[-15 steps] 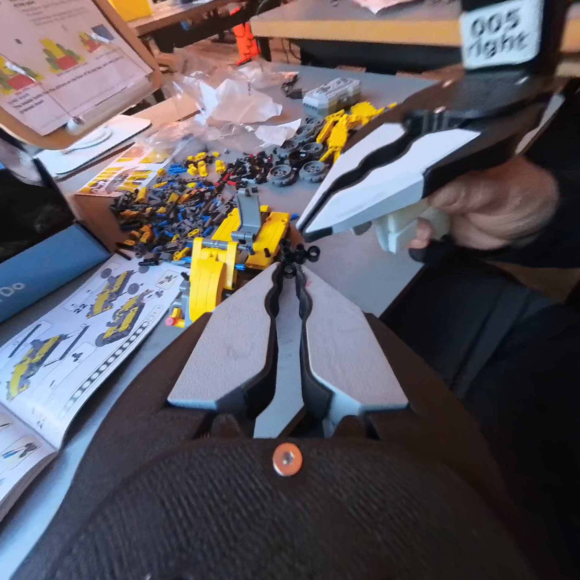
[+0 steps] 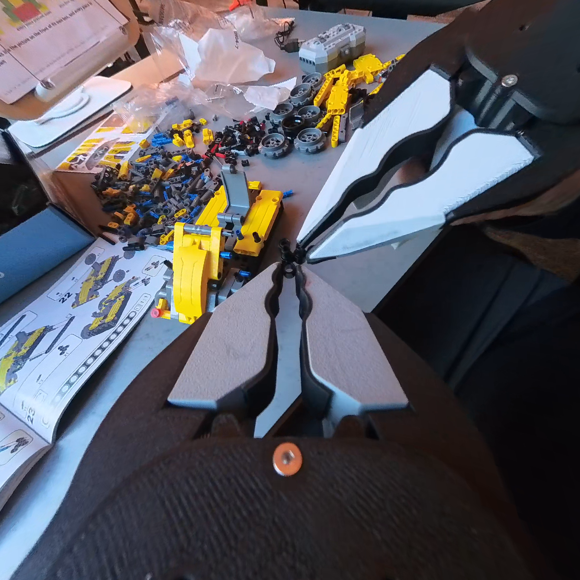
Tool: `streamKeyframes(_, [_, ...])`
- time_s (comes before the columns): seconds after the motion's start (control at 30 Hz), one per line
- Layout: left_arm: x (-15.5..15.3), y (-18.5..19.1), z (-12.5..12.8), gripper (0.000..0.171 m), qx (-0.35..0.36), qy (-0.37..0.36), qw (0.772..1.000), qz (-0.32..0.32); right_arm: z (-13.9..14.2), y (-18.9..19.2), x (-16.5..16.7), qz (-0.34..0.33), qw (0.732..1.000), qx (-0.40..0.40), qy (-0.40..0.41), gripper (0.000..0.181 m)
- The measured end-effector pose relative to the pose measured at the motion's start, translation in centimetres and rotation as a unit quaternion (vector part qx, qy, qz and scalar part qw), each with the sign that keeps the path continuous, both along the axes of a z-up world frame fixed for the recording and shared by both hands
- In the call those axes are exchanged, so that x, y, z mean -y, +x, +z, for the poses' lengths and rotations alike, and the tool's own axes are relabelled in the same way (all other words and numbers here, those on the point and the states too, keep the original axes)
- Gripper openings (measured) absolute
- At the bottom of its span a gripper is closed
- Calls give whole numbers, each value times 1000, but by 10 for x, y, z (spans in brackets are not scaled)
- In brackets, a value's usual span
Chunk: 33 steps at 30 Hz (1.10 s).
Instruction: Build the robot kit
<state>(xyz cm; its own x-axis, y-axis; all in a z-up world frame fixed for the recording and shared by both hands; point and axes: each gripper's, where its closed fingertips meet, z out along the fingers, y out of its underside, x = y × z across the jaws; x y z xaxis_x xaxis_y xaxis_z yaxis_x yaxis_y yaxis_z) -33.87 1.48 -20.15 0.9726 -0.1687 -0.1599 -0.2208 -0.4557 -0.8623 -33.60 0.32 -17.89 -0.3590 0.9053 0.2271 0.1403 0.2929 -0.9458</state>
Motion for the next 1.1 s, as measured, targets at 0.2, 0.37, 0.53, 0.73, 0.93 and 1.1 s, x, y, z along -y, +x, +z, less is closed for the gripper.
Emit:
streamKeyframes(0.2, [1,0,4,4,3,5,1000,0,-3,-1,-4,-6,1000,8,-11,10])
streamKeyframes(0.37, [0,2,4,4,-22,3,1000,-1,-2,-3,-4,-12,1000,4,-16,5])
streamKeyframes(0.53, [0,3,3,4,-24,6,1000,-3,-2,-1,-4,-8,1000,-5,-12,4])
streamKeyframes(0.73, [-3,9,7,12,-11,33,999,-33,1,1,-3,24,995,15,-91,3])
streamKeyframes(0.93, [-4,6,10,5,-51,45,997,-34,8,-2,-7,53,974,37,-216,2])
streamKeyframes(1.1, [-9,5,19,5,145,74,987,-11,18,-8,-12,66,943,32,-325,0])
